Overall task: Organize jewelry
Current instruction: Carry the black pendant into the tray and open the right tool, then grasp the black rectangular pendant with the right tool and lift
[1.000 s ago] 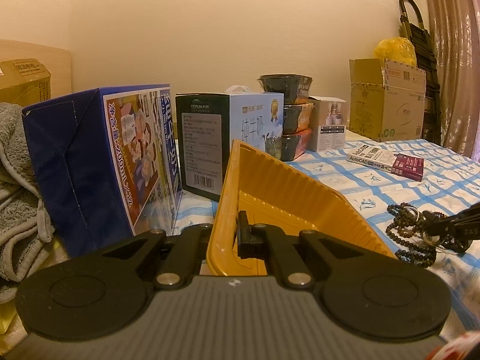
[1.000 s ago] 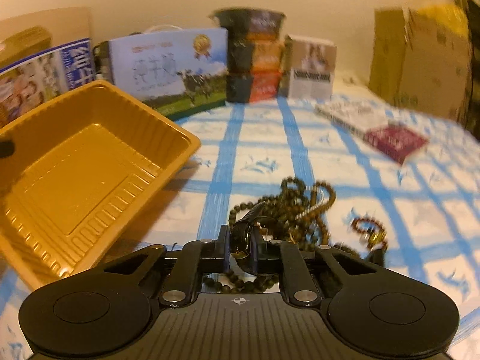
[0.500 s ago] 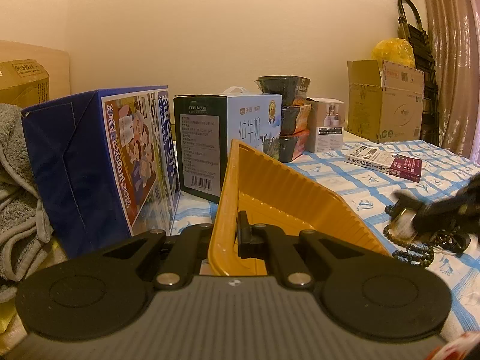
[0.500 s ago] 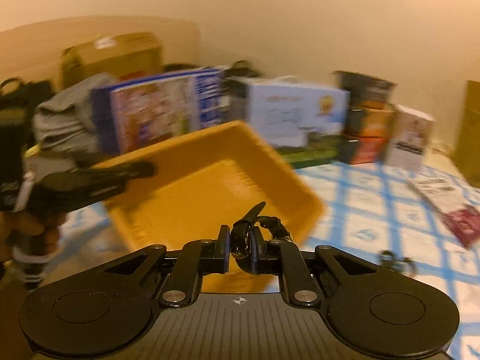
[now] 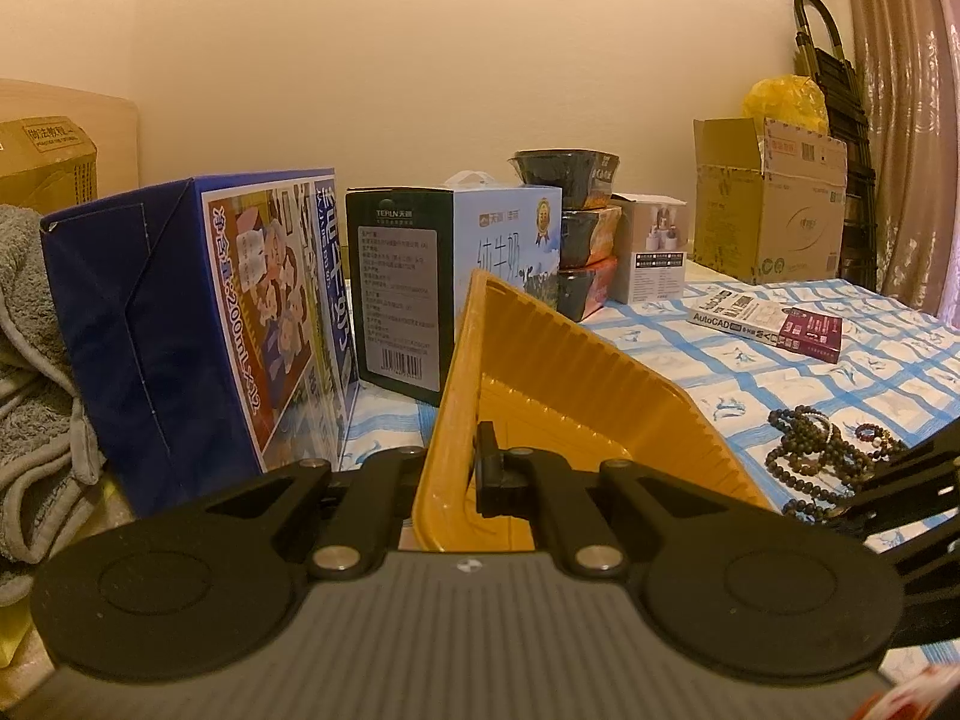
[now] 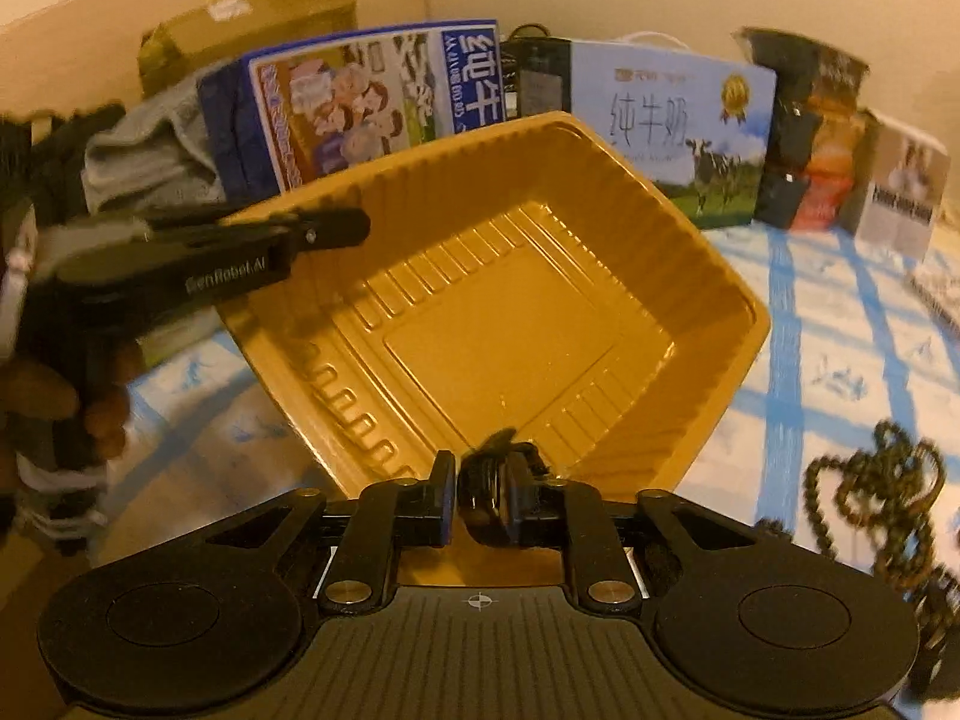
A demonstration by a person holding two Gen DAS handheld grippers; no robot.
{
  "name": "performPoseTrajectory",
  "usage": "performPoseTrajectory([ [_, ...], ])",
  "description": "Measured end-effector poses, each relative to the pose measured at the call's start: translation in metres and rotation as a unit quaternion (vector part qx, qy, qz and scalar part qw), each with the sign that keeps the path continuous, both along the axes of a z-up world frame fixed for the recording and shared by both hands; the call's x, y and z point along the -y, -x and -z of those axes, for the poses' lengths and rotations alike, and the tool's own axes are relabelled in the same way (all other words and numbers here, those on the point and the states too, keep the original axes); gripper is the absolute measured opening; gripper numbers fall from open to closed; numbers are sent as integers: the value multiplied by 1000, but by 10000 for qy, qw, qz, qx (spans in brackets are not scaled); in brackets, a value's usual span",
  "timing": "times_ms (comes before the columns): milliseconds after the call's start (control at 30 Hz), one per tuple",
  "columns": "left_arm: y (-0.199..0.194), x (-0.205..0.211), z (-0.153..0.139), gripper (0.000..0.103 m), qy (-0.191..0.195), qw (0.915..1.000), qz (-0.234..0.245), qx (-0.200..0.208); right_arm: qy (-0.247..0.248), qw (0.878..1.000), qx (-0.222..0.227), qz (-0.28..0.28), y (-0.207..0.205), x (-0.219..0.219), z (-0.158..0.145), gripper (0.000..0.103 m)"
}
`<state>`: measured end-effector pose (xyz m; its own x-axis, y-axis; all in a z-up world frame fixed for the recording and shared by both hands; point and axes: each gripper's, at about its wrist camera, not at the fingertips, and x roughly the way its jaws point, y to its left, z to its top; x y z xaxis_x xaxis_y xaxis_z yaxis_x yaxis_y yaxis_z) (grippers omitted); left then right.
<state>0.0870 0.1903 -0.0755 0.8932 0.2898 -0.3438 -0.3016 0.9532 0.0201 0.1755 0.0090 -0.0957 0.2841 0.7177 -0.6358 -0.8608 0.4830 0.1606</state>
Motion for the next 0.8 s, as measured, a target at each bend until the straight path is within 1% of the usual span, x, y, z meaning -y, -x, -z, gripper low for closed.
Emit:
performPoseTrajectory([
  [67, 0, -1, -1, 5, 17, 10000, -10, 0, -162, 9997, -124, 155, 0, 11, -7, 41],
  [100, 0, -1, 0, 5, 21, 10000, -15, -1, -293, 9991, -176, 266, -1, 19, -10, 44],
  [167, 0, -1, 0, 5, 16, 10000, -22, -2, -503, 9968, -344, 518, -6, 35, -14, 44],
  [233, 0, -1, 0, 5, 22, 10000, -33, -6, -611, 9930, -539, 852, -12, 55, -16, 44],
  [333, 0, 0, 1, 5, 44, 10000, -69, -11, -629, 9852, -717, 1426, -21, 92, -15, 44],
  [433, 1, -1, 2, 5, 89, 9999, -127, -27, -490, 9745, -721, 2069, -27, 130, -12, 44],
  [600, 1, -3, 5, 5, 157, 9996, -227, -84, -314, 9504, -694, 3017, -42, 189, -6, 44],
  [700, 1, -3, 6, 5, 190, 9995, -252, -97, -172, 9375, -654, 3415, -53, 213, -1, 44],
  [800, 1, -3, 6, 5, 155, 9995, -252, -111, -118, 9309, -604, 3601, -63, 224, 3, 44],
])
